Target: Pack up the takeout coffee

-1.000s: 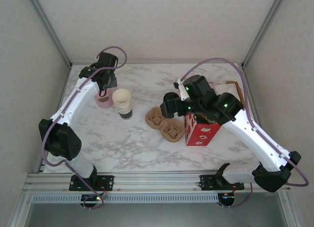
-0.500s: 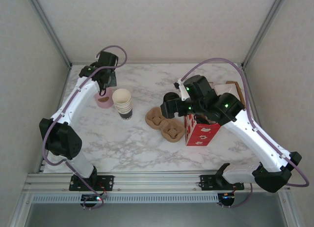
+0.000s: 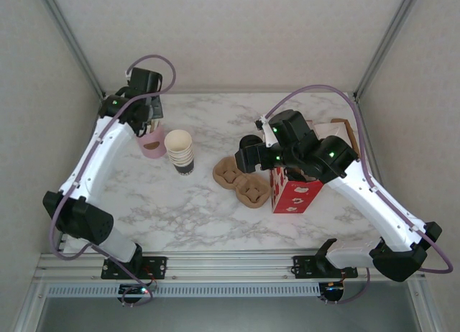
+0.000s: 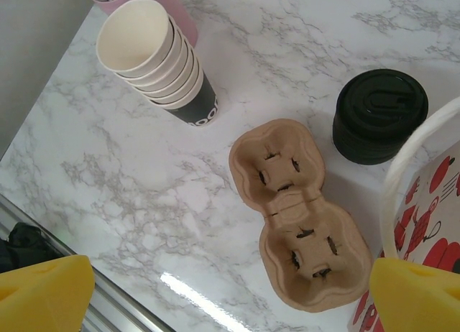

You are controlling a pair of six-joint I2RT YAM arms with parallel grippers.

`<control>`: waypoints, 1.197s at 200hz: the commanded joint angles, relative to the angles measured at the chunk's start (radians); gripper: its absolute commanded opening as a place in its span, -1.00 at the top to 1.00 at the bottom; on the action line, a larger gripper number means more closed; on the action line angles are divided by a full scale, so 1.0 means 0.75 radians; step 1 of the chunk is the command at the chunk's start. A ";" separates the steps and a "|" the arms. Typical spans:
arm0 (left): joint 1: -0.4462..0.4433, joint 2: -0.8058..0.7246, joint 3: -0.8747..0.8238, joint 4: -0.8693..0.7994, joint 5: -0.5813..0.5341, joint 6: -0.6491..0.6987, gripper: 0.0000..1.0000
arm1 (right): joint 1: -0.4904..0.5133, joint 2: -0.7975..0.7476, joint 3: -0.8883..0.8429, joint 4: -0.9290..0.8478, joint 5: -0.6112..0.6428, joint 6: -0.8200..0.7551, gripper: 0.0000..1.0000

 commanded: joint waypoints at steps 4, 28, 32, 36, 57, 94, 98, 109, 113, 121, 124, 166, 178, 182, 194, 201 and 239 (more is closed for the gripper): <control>0.013 -0.074 0.072 -0.021 0.003 -0.012 1.00 | 0.011 -0.028 0.021 0.068 0.038 0.036 -0.98; 0.011 -0.103 0.119 -0.031 0.043 -0.014 1.00 | 0.012 -0.047 0.007 0.118 0.056 0.053 -0.98; 0.011 -0.108 0.127 -0.037 0.050 -0.015 1.00 | 0.011 -0.049 0.009 0.123 0.056 0.054 -0.97; 0.010 -0.114 0.134 -0.040 0.056 -0.015 1.00 | 0.011 -0.050 0.007 0.125 0.057 0.055 -0.98; 0.008 -0.144 0.172 -0.058 0.081 -0.017 1.00 | 0.012 -0.053 0.014 0.126 0.061 0.067 -0.98; -0.018 -0.232 0.235 -0.036 0.153 -0.027 1.00 | 0.012 -0.077 0.016 0.116 0.075 0.080 -0.98; -0.020 -0.250 0.237 -0.026 0.174 -0.030 1.00 | 0.010 -0.082 0.014 0.116 0.079 0.080 -0.98; -0.030 -0.280 0.246 0.000 0.226 -0.039 1.00 | 0.011 -0.101 0.007 0.120 0.094 0.086 -0.97; -0.035 -0.289 0.251 0.007 0.241 -0.044 1.00 | 0.010 -0.111 0.004 0.121 0.100 0.087 -0.98; -0.043 -0.306 0.256 0.025 0.280 -0.050 1.00 | 0.010 -0.127 -0.003 0.124 0.112 0.088 -0.98; -0.045 -0.313 0.258 0.030 0.298 -0.051 1.00 | 0.011 -0.133 -0.005 0.124 0.118 0.089 -0.98; -0.060 -0.377 0.260 0.131 0.597 -0.088 1.00 | 0.009 -0.260 -0.055 0.108 0.251 0.092 -0.98; -0.066 -0.378 0.269 0.152 0.677 -0.097 1.00 | 0.009 -0.306 -0.075 0.100 0.307 0.091 -0.98; -0.072 -0.375 0.273 0.160 0.702 -0.101 1.00 | 0.009 -0.321 -0.082 0.097 0.333 0.092 -0.97; -0.090 -0.373 0.274 0.197 0.793 -0.113 1.00 | 0.009 -0.380 -0.104 0.084 0.419 0.091 -0.98; -0.106 -0.369 0.277 0.217 0.839 -0.122 1.00 | 0.010 -0.415 -0.118 0.075 0.472 0.096 -0.97; -0.283 -0.315 0.350 0.291 0.957 -0.141 1.00 | 0.010 -0.591 -0.189 0.036 0.741 0.103 -0.98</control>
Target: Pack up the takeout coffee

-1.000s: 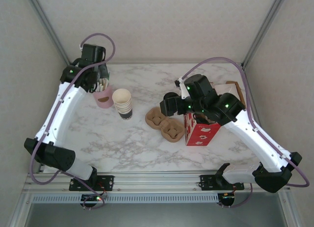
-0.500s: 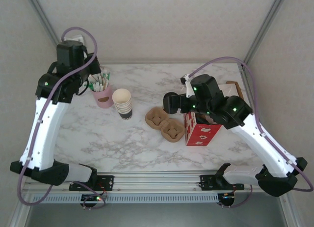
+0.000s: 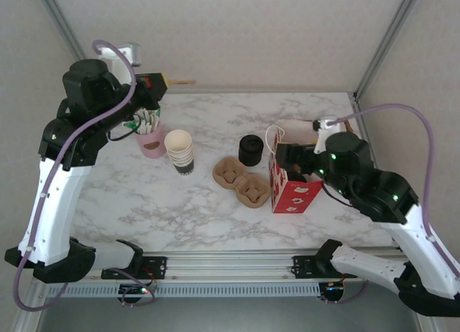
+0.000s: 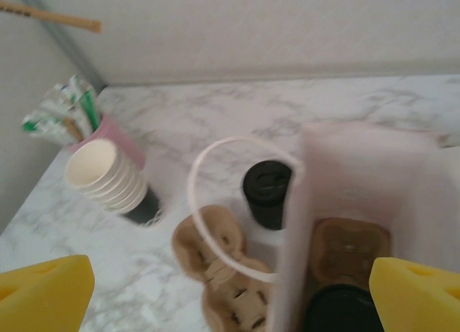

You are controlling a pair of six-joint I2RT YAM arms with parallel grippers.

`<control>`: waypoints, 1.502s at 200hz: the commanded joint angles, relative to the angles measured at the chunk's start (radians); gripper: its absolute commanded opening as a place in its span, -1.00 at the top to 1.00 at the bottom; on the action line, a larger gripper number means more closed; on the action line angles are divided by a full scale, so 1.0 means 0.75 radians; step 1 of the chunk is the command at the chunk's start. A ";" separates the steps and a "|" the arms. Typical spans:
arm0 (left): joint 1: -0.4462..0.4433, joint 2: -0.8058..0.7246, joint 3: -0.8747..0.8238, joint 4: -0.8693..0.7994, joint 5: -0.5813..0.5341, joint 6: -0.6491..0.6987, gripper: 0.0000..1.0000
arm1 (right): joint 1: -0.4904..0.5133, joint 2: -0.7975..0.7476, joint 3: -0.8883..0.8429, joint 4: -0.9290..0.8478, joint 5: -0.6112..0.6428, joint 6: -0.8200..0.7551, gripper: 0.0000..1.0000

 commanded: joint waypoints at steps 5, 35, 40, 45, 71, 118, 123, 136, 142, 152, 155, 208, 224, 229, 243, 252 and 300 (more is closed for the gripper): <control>-0.114 0.037 0.079 0.108 0.175 -0.033 1.00 | 0.010 -0.118 -0.053 -0.028 0.256 0.017 -0.98; -0.233 0.095 0.126 0.143 0.222 -0.042 1.00 | 0.010 -0.241 -0.095 -0.052 0.400 0.048 -0.98; -0.255 0.108 0.134 0.145 0.222 -0.042 1.00 | 0.009 -0.258 -0.097 -0.068 0.443 0.064 -0.98; -0.273 0.119 0.143 0.147 0.222 -0.042 1.00 | 0.009 -0.274 -0.100 -0.090 0.491 0.086 -0.98; -0.378 0.206 0.202 0.143 0.240 -0.036 1.00 | 0.009 -0.335 -0.114 -0.235 0.742 0.224 -0.98; -0.549 0.422 0.409 0.013 0.175 0.022 1.00 | 0.010 -0.361 -0.127 -0.412 0.887 0.368 -0.98; -0.560 0.449 0.435 -0.006 0.166 0.028 1.00 | 0.010 -0.361 -0.128 -0.409 0.875 0.360 -0.98; -0.592 0.518 0.501 -0.059 0.130 0.043 1.00 | 0.010 -0.363 -0.138 -0.362 0.817 0.305 -0.98; -0.604 0.547 0.525 -0.078 0.115 0.048 1.00 | 0.010 -0.366 -0.144 -0.332 0.779 0.273 -0.98; -0.623 0.593 0.566 -0.112 0.089 0.057 1.00 | 0.010 -0.363 -0.152 -0.292 0.723 0.232 -0.98; -0.627 0.609 0.577 -0.122 0.081 0.059 1.00 | 0.010 -0.360 -0.153 -0.284 0.712 0.228 -0.98; -0.663 0.747 0.641 -0.241 -0.099 0.079 1.00 | 0.009 -0.311 -0.137 -0.283 0.649 0.199 -0.98; -0.669 0.787 0.646 -0.252 -0.152 0.079 1.00 | 0.010 -0.298 -0.136 -0.270 0.625 0.188 -0.98; -0.671 0.802 0.647 -0.254 -0.163 0.079 1.00 | 0.010 -0.291 -0.137 -0.267 0.618 0.183 -0.98; -0.683 0.851 0.663 -0.264 -0.188 0.078 1.00 | 0.010 -0.273 -0.134 -0.263 0.599 0.176 -0.98; -0.691 0.891 0.695 -0.288 -0.205 0.081 1.00 | 0.008 -0.257 -0.131 -0.262 0.588 0.172 -0.98; -0.719 1.048 0.800 -0.279 -0.211 0.080 1.00 | 0.009 -0.166 -0.110 -0.258 0.510 0.157 -0.98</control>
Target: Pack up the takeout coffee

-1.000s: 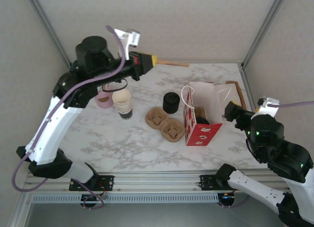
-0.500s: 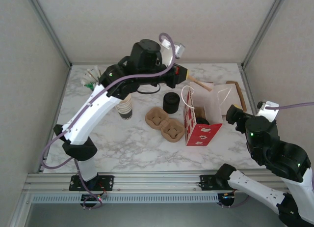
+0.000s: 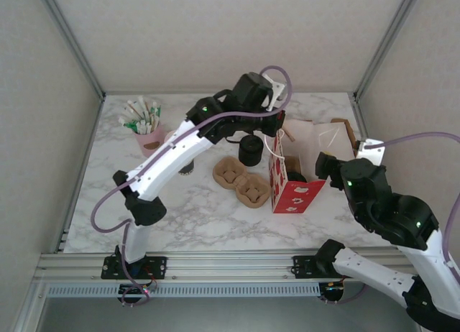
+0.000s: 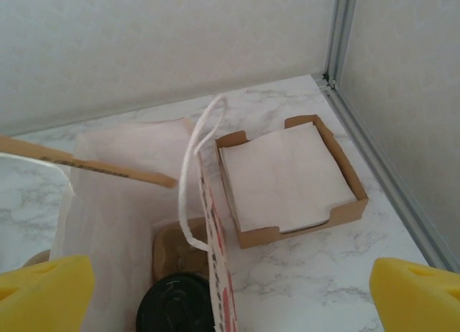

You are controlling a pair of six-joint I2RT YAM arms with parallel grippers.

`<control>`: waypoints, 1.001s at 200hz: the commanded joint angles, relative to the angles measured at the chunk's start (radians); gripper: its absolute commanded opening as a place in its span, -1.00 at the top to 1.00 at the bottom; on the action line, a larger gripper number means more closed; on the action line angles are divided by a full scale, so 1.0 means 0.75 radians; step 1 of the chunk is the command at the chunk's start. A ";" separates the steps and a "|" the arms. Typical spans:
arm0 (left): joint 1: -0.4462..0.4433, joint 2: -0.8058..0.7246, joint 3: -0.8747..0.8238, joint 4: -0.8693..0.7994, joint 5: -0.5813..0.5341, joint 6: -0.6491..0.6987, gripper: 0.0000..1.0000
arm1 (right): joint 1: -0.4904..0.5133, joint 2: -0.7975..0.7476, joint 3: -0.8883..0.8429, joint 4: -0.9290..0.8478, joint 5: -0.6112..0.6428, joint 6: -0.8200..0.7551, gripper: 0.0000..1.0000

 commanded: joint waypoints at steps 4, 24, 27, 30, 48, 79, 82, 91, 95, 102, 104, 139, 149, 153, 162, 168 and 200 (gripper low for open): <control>-0.020 0.065 0.077 -0.016 -0.037 0.010 1.00 | 0.010 0.041 0.031 0.030 -0.049 -0.019 -0.98; -0.026 0.103 0.073 0.041 -0.006 -0.013 1.00 | 0.010 0.064 0.027 0.029 -0.062 -0.018 -0.97; -0.027 0.110 0.073 0.051 -0.004 -0.017 1.00 | 0.009 0.065 0.027 0.029 -0.063 -0.017 -0.98; -0.028 0.116 0.073 0.061 -0.002 -0.019 1.00 | 0.010 0.069 0.026 0.029 -0.064 -0.015 -0.98; -0.033 0.152 0.073 0.108 -0.004 -0.028 1.00 | 0.010 0.076 0.022 0.035 -0.076 -0.015 -0.98; -0.029 0.205 0.079 0.152 -0.051 -0.030 1.00 | 0.009 0.088 0.026 0.024 -0.096 -0.014 -0.98; -0.029 0.210 0.079 0.156 -0.051 -0.028 1.00 | 0.010 0.087 0.026 0.021 -0.097 -0.014 -0.98; -0.029 0.222 0.078 0.169 -0.050 -0.022 1.00 | 0.008 0.090 0.027 0.018 -0.099 -0.015 -0.98; -0.027 0.228 0.080 0.173 -0.054 -0.020 0.99 | 0.010 0.088 0.026 0.017 -0.100 -0.013 -0.97; -0.027 0.233 0.079 0.184 -0.061 -0.018 0.95 | 0.010 0.089 0.026 0.017 -0.101 -0.014 -0.97; -0.025 0.235 0.079 0.187 -0.061 -0.017 0.94 | 0.010 0.089 0.025 0.017 -0.102 -0.014 -0.97; -0.006 0.258 0.078 0.215 -0.102 -0.007 0.56 | 0.009 0.093 0.023 0.022 -0.127 -0.016 -0.98; -0.006 0.253 0.081 0.221 -0.098 -0.008 0.49 | 0.008 0.096 0.025 0.019 -0.132 -0.016 -0.97; -0.006 0.249 0.080 0.226 -0.096 -0.008 0.43 | 0.010 0.098 0.027 0.018 -0.133 -0.018 -0.98; -0.006 0.239 0.080 0.231 -0.089 -0.010 0.25 | 0.009 0.104 0.032 0.014 -0.138 -0.018 -0.98; -0.006 0.229 0.080 0.235 -0.087 -0.008 0.17 | 0.010 0.106 0.036 0.011 -0.144 -0.021 -0.97; -0.006 0.177 0.080 0.244 -0.070 -0.006 -0.14 | 0.010 0.125 0.058 0.017 -0.173 -0.035 -0.97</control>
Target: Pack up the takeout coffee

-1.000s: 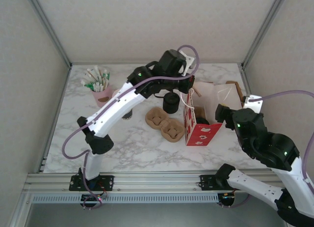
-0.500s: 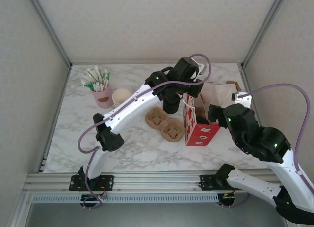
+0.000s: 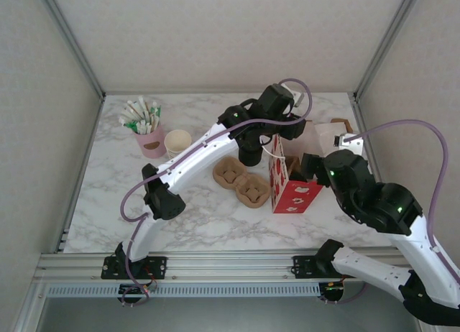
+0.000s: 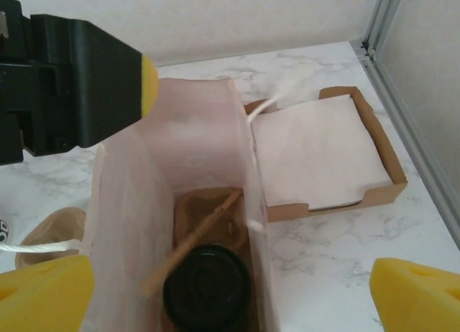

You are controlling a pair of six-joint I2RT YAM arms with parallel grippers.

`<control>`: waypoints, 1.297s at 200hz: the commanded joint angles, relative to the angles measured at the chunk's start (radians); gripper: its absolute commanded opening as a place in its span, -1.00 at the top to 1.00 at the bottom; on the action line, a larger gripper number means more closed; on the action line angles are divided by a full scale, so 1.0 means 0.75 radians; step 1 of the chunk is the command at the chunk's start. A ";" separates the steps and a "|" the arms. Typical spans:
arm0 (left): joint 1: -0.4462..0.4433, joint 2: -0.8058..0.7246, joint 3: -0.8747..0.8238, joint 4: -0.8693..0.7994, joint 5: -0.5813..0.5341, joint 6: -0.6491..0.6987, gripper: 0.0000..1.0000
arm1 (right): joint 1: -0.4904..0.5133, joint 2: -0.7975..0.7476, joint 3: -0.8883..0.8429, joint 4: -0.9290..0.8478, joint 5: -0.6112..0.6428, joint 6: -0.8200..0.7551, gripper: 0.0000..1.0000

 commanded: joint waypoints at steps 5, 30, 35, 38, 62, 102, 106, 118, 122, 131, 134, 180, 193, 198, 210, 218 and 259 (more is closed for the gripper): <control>0.004 -0.074 0.047 0.023 -0.006 -0.001 -0.19 | 0.009 0.016 0.054 0.009 -0.030 -0.028 -0.98; 0.003 -0.134 0.030 0.014 -0.016 0.008 -0.36 | 0.002 0.034 0.097 0.020 -0.062 -0.055 -0.98; 0.004 -0.148 0.017 0.018 -0.019 0.014 -0.39 | -0.005 0.041 0.112 0.019 -0.066 -0.061 -0.98; 0.004 -0.162 0.006 0.024 -0.020 0.018 -0.42 | -0.008 0.046 0.122 0.020 -0.068 -0.065 -0.97; 0.011 -0.254 -0.138 0.109 -0.053 0.049 -0.66 | -0.061 0.112 0.224 0.008 -0.111 -0.110 -0.98; 0.044 -0.340 -0.231 0.143 -0.062 0.059 -0.86 | -0.229 0.223 0.384 0.011 -0.290 -0.183 -0.98; 0.044 -0.352 -0.246 0.150 -0.066 0.060 -0.87 | -0.250 0.240 0.402 0.007 -0.309 -0.190 -0.98; 0.052 -0.388 -0.290 0.174 -0.080 0.060 -0.94 | -0.320 0.293 0.465 -0.010 -0.374 -0.209 -0.98; 0.056 -0.400 -0.309 0.183 -0.086 0.057 -0.97 | -0.345 0.312 0.486 -0.016 -0.392 -0.213 -0.98; 0.067 -0.436 -0.367 0.212 -0.092 0.051 -0.99 | -0.403 0.355 0.535 -0.024 -0.440 -0.226 -0.98; 0.071 -0.450 -0.387 0.222 -0.092 0.049 -0.99 | -0.421 0.369 0.552 -0.024 -0.457 -0.230 -0.98; 0.129 -0.649 -0.785 0.460 -0.069 -0.004 -0.99 | -0.809 0.637 0.779 -0.096 -0.775 -0.244 -0.97; 0.145 -0.698 -0.887 0.520 -0.064 -0.028 -0.99 | -0.923 0.702 0.803 -0.105 -0.852 -0.240 -0.97; 0.151 -0.715 -0.925 0.541 -0.062 -0.036 -0.99 | -0.966 0.725 0.812 -0.108 -0.870 -0.236 -0.95; 0.166 -0.763 -1.013 0.588 -0.053 -0.050 -0.99 | -1.063 0.770 0.820 -0.109 -0.904 -0.230 -0.93; 0.177 -0.794 -1.069 0.617 -0.053 -0.059 -0.99 | -1.122 0.802 0.821 -0.108 -0.925 -0.224 -0.88; 0.239 -0.918 -1.310 0.753 -0.018 -0.117 -0.99 | -1.297 0.947 0.765 -0.082 -0.953 -0.220 -0.64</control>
